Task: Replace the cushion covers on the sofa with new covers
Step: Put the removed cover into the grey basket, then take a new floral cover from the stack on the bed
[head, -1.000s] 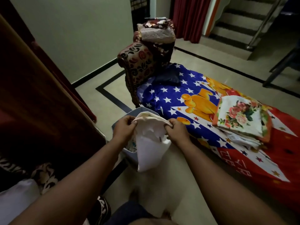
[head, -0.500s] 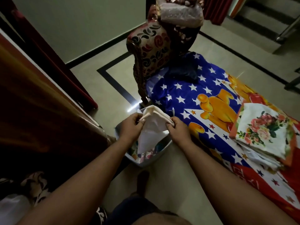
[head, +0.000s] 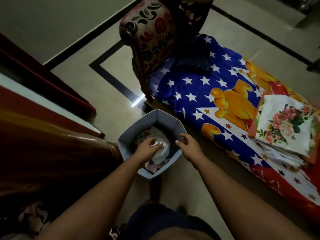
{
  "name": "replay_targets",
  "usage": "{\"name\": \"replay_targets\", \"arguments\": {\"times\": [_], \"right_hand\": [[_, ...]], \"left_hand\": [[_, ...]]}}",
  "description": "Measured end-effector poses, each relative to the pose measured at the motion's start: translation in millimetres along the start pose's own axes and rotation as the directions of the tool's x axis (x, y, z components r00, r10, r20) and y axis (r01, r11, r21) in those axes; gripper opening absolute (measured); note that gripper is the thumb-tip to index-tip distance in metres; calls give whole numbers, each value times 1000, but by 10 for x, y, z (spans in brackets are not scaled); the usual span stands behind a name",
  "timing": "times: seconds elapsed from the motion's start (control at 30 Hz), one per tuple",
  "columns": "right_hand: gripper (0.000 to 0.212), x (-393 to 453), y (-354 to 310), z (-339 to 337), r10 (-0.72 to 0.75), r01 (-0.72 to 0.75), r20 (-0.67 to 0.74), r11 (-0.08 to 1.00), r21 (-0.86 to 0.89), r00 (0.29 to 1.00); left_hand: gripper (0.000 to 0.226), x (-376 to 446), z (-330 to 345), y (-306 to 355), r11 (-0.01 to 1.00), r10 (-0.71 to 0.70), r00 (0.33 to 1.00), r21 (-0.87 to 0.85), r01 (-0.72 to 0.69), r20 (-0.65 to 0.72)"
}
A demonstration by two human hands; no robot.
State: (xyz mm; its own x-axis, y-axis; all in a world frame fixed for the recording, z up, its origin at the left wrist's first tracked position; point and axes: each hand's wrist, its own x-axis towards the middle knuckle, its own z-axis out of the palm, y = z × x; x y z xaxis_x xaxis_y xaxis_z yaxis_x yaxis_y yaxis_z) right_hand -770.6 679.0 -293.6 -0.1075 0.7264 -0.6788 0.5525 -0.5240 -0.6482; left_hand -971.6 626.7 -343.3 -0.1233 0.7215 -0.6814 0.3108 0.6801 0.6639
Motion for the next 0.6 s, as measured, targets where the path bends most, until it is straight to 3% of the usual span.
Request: {"name": "replay_targets", "arguments": {"times": [0.3,0.6], "right_hand": [[46,-206,534,-1198,80,-28,-193,965,260,978],[45,-362,1624,-2880,144,18,-375,918,397,916]], "left_hand": [[60,99,922,1156,989,96,972,90,-118,214],[59,57,2596,2382,908,204,912,280,-313,357]]}}
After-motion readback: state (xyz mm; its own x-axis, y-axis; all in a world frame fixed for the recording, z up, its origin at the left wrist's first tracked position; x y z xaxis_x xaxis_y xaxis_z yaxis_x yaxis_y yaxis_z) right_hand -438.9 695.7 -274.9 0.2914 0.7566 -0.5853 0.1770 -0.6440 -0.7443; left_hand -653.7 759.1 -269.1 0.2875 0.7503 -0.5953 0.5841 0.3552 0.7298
